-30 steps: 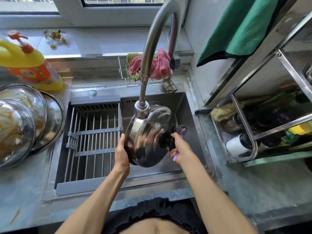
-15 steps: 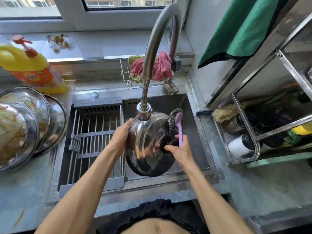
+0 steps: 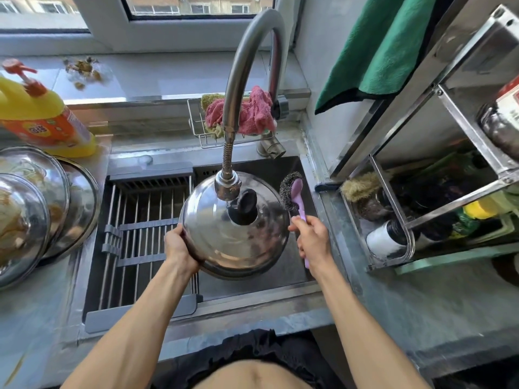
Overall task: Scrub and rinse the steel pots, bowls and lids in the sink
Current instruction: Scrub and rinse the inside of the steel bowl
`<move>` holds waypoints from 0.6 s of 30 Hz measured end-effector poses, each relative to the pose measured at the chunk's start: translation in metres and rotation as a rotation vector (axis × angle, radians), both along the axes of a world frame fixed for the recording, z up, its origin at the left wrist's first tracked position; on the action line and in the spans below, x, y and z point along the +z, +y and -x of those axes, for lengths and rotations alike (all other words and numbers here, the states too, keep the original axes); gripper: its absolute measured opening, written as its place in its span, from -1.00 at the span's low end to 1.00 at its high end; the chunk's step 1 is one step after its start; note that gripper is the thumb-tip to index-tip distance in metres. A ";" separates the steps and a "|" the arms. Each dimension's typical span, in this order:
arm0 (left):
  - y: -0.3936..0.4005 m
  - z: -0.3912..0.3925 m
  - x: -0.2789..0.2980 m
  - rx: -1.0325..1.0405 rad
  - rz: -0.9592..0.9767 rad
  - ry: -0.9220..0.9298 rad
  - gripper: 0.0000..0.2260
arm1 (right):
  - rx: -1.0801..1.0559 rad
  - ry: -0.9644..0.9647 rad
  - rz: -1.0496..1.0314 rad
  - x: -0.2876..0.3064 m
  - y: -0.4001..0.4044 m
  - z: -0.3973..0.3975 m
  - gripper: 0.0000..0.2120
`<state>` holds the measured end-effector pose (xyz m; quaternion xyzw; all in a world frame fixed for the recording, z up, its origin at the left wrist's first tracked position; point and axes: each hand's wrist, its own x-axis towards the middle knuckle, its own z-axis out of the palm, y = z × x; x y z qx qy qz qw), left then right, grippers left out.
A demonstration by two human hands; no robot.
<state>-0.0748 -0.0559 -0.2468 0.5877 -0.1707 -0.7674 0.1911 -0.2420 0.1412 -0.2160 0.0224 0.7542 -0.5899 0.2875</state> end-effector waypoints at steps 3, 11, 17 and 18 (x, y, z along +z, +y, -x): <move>0.002 -0.002 0.004 0.059 -0.028 0.042 -0.74 | 0.024 0.017 -0.013 0.000 -0.001 -0.004 -0.90; 0.000 -0.010 0.008 0.112 -0.025 0.016 -0.76 | 0.034 0.008 -0.082 -0.007 -0.001 -0.006 -0.89; -0.004 -0.013 0.010 0.132 0.010 0.017 -0.61 | 0.071 -0.009 -0.177 -0.008 0.000 -0.012 -0.85; -0.004 -0.011 0.010 0.145 0.017 0.000 -0.60 | 0.083 -0.012 -0.192 -0.008 0.000 -0.013 -0.85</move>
